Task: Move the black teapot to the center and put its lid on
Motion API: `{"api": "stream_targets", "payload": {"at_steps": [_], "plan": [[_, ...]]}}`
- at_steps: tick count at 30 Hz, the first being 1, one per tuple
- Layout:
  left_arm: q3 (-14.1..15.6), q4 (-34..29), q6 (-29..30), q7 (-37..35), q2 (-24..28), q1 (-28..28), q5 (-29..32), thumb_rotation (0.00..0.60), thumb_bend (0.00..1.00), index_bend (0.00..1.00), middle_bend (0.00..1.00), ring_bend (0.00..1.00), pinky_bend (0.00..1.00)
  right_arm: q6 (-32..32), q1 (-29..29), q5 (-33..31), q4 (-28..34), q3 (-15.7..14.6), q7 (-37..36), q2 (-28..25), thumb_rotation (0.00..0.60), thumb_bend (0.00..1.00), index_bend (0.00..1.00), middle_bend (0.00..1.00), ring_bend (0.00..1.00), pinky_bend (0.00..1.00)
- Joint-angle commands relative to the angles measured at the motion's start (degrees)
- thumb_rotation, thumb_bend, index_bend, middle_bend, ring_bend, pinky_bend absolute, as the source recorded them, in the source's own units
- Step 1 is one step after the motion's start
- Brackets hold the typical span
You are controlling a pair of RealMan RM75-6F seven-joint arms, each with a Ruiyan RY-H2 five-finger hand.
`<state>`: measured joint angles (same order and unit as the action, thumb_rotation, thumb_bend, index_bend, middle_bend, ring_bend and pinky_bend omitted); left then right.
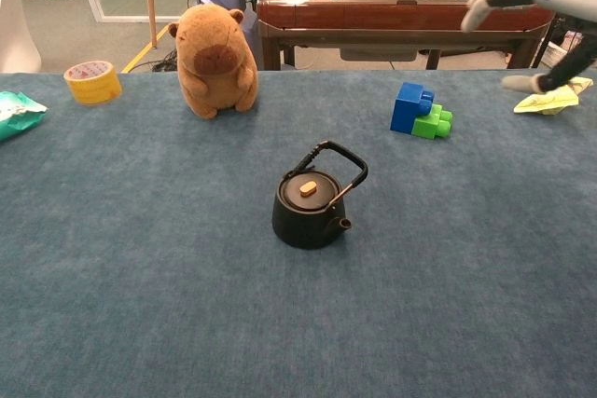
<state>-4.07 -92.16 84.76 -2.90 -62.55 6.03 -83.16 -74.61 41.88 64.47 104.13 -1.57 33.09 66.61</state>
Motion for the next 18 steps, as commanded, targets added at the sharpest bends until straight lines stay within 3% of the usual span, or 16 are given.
{"api": "stream_targets", "payload": {"at_steps": [1, 9, 18], "plan": [[-0.17, 0.36, 0.77, 1.13, -0.54, -0.18, -0.18, 0.6, 0.38, 0.12, 0.09, 0.01, 0.03, -6.2, -7.13, 2.54, -1.48, -2.76, -3.67, -3.31, 0.6, 0.3, 0.23, 0.14, 0.0, 0.0], [-0.46, 0.62, 2.27, 3.11, -2.01, -0.27, -1.03, 0.6, 0.38, 0.12, 0.09, 0.01, 0.03, -12.06, -18.35, 3.99, -2.0, -5.78, -11.0, -7.8, 0.6, 0.3, 0.23, 0.14, 0.0, 0.0], [0.14, 0.74, 4.33, 4.59, -3.04, -1.28, -2.4, 0.6, 0.38, 0.12, 0.09, 0.01, 0.03, -16.02, -25.99, 10.53, -3.86, -7.31, -15.47, -9.24, 0.6, 0.3, 0.23, 0.14, 0.0, 0.0]]}}
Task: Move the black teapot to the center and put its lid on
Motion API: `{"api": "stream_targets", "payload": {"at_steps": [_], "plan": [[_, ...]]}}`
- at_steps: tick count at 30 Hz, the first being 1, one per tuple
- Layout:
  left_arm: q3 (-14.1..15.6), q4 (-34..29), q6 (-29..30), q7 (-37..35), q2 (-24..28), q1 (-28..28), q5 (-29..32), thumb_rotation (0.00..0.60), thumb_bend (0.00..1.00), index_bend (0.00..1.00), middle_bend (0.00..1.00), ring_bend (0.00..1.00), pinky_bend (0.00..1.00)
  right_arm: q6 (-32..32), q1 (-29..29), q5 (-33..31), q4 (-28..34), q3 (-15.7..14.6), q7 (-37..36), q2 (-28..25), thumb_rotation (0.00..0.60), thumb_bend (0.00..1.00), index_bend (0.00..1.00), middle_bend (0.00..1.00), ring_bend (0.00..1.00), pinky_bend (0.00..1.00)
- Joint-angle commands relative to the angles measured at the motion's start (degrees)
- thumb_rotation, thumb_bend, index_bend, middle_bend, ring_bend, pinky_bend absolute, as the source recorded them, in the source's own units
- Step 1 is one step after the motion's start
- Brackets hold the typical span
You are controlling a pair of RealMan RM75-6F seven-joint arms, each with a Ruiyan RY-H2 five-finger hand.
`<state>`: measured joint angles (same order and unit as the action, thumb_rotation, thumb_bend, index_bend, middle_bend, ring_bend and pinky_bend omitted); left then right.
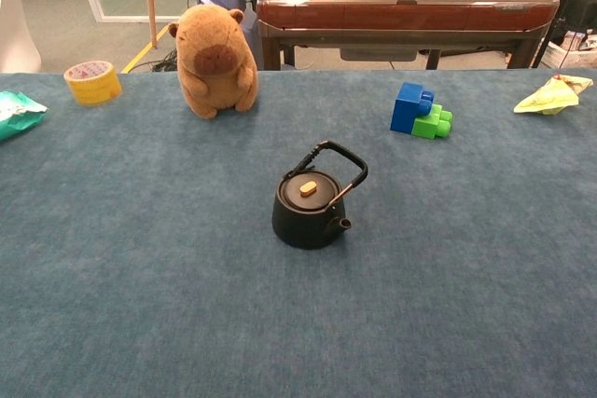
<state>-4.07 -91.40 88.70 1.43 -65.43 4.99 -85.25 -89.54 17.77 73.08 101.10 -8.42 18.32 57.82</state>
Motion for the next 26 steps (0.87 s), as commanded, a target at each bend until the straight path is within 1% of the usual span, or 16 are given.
{"api": "stream_targets", "payload": {"at_steps": [1, 15, 26], "plan": [[0.19, -0.07, 0.55, 0.3, -0.19, -0.34, -0.41, 0.6, 0.38, 0.12, 0.08, 0.01, 0.03, -1.05, -2.28, 2.3, -0.86, -0.48, -0.42, -0.49, 0.6, 0.3, 0.23, 0.14, 0.0, 0.0], [0.59, -1.34, -0.06, 2.06, 0.47, -0.73, -0.12, 0.6, 0.38, 0.12, 0.09, 0.01, 0.03, -0.01, -6.14, 7.23, -1.17, 1.4, 0.11, -0.58, 0.6, 0.3, 0.23, 0.14, 0.0, 0.0], [0.62, -2.17, -0.85, 3.05, 0.65, -0.52, 0.06, 0.6, 0.38, 0.12, 0.09, 0.01, 0.03, 2.38, -6.59, 10.35, -2.09, 3.55, -0.51, 0.72, 0.6, 0.3, 0.23, 0.14, 0.0, 0.0]]}}
